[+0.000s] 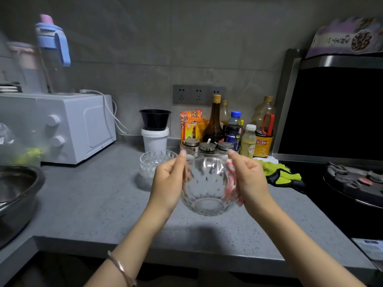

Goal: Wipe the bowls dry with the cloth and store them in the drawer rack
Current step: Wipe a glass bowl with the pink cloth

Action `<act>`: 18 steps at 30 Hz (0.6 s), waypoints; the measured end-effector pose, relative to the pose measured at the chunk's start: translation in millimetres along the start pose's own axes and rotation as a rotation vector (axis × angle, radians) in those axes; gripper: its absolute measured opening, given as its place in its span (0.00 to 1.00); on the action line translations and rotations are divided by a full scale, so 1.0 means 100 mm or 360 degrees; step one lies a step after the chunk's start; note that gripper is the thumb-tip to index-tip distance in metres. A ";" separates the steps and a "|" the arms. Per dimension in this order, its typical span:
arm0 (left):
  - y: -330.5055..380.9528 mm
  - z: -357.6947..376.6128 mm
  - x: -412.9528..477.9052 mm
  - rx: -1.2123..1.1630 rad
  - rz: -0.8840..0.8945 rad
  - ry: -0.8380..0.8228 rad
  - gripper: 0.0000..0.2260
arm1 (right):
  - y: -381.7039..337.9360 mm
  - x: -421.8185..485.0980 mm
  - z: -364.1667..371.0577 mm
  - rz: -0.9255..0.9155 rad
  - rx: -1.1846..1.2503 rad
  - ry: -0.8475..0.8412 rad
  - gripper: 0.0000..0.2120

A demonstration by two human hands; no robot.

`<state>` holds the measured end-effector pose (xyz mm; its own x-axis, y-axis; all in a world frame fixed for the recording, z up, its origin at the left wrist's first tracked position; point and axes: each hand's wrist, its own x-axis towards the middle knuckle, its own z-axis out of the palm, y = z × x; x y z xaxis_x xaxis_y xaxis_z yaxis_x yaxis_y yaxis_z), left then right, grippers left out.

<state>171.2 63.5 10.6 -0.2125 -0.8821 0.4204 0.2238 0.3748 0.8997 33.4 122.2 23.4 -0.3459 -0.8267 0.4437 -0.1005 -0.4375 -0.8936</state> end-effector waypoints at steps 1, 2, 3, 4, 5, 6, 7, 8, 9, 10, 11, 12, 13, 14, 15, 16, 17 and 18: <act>0.02 0.00 0.00 0.0166 0.0155 -0.0072 0.22 | -0.02 0.01 0.01 -0.0070 -0.0047 -0.0047 0.22; 0.04 0.01 -0.01 0.0293 0.0287 -0.0140 0.23 | -0.04 0.01 0.03 -0.0124 -0.0083 -0.0096 0.23; 0.05 0.04 -0.03 0.0388 0.0380 -0.0170 0.23 | -0.06 0.00 0.07 -0.0151 -0.0115 -0.0138 0.24; 0.06 0.06 -0.04 0.0447 0.0438 -0.0152 0.24 | -0.06 -0.02 0.11 -0.0164 -0.0126 -0.0167 0.24; 0.06 0.07 -0.04 0.0467 0.0473 -0.0099 0.25 | -0.06 -0.04 0.14 -0.0179 -0.0120 -0.0180 0.24; 0.05 0.08 -0.05 0.0427 0.0471 -0.0041 0.25 | -0.05 -0.04 0.16 -0.0189 -0.0108 -0.0187 0.25; 0.06 0.09 -0.05 0.0315 0.0411 0.0012 0.25 | -0.04 -0.04 0.15 -0.0199 -0.0099 -0.0172 0.25; 0.06 0.09 -0.06 0.0141 0.0276 0.0070 0.24 | -0.03 -0.04 0.14 -0.0203 -0.0080 -0.0140 0.24; 0.07 0.09 -0.07 -0.0093 0.0081 0.0126 0.22 | 0.00 -0.04 0.11 -0.0179 -0.0047 -0.0097 0.23; 0.06 0.08 -0.06 -0.0320 -0.0128 0.0171 0.19 | 0.03 -0.04 0.08 -0.0102 0.0003 -0.0049 0.24; 0.02 0.07 -0.04 -0.0493 -0.0288 0.0195 0.16 | 0.07 -0.05 0.06 0.0025 0.0083 -0.0004 0.25; -0.01 0.05 -0.03 -0.0587 -0.0385 0.0190 0.15 | 0.10 -0.05 0.04 0.0153 0.0166 0.0037 0.25; -0.03 0.04 -0.02 -0.0596 -0.0413 0.0164 0.15 | 0.13 -0.05 0.02 0.0241 0.0232 0.0070 0.24; -0.06 0.03 -0.01 -0.0528 -0.0385 0.0132 0.16 | 0.14 -0.03 0.01 0.0272 0.0233 0.0099 0.23; -0.07 0.03 0.00 -0.0413 -0.0322 0.0088 0.18 | 0.14 -0.01 -0.01 0.0258 0.0187 0.0108 0.22; -0.07 0.02 0.00 -0.0285 -0.0239 0.0028 0.20 | 0.11 0.01 -0.02 0.0203 0.0110 0.0080 0.22; -0.06 0.00 0.00 -0.0164 -0.0145 -0.0055 0.22 | 0.07 0.03 -0.03 0.0128 0.0027 0.0029 0.22; -0.04 -0.01 0.00 -0.0055 -0.0054 -0.0165 0.24 | 0.03 0.04 -0.03 0.0042 -0.0053 -0.0047 0.24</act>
<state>170.9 62.0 7.4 -0.3174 -0.8592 0.4014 0.2470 0.3337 0.9097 29.1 118.9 21.8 -0.3214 -0.8480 0.4214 -0.1232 -0.4038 -0.9065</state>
